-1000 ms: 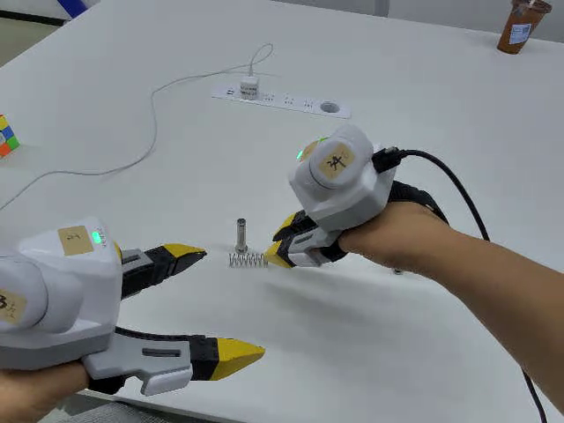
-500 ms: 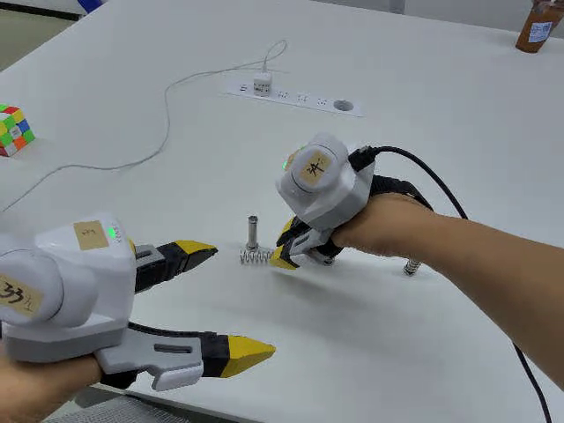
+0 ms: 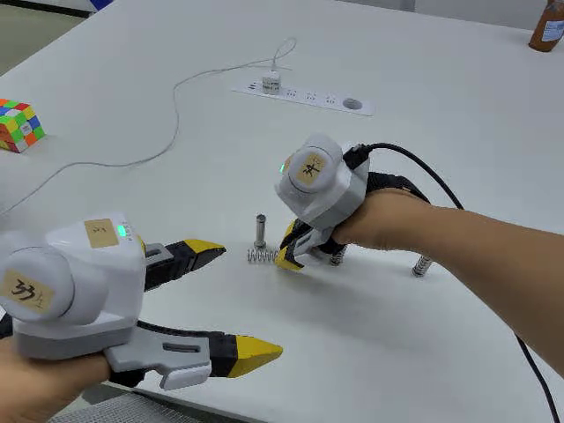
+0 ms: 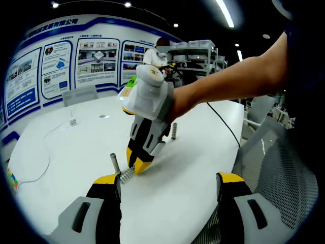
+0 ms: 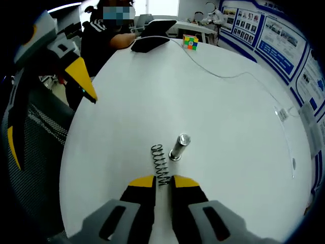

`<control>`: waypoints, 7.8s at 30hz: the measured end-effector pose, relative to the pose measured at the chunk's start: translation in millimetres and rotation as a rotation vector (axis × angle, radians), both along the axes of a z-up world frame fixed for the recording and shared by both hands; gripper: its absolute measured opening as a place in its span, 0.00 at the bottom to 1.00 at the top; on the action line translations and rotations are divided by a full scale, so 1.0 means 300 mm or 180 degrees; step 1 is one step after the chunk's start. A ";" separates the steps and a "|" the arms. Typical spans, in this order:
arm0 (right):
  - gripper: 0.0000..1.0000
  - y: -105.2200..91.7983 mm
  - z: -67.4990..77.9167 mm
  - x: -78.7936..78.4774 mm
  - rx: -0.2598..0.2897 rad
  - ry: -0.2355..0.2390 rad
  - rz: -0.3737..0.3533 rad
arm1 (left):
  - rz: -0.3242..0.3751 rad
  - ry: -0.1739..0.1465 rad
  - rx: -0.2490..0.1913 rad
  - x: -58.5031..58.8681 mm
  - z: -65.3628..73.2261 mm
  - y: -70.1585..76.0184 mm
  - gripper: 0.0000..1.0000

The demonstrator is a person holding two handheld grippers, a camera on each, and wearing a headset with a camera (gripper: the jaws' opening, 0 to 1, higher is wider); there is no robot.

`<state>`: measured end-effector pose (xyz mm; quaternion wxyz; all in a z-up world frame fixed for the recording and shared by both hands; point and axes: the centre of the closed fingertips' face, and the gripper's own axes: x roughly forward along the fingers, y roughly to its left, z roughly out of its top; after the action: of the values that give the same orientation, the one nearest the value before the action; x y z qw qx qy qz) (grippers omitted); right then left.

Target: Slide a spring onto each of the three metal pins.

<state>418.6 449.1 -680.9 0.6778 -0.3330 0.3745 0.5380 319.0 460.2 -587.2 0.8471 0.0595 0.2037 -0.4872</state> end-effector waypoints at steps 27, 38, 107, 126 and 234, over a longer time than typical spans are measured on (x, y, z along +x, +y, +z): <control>0.11 -0.033 0.086 -0.136 -0.0093 0.0082 0.0222 | -0.0026 -0.0018 0.0109 0.018 -0.022 0.011 0.70; 0.11 -0.022 0.197 -0.213 0.0060 0.0104 0.0305 | -0.0185 -0.0078 0.0287 0.047 -0.060 0.005 0.58; 0.11 0.082 0.430 -0.218 0.0671 -0.0092 0.0188 | -0.0100 -0.0303 0.0132 0.059 0.022 0.029 0.47; 0.11 0.082 0.424 0.024 0.0829 -0.0455 -0.0411 | 0.0188 -0.0225 0.0024 0.067 0.020 0.058 0.75; 0.30 -0.456 0.425 -0.109 0.1226 -0.0901 -0.1381 | 0.0124 -0.0210 0.0089 0.085 0.040 0.042 0.78</control>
<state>385.9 312.3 -553.3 0.8726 -0.1825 0.2301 0.3903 344.4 472.7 -575.2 0.8618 0.0834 0.1835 -0.4656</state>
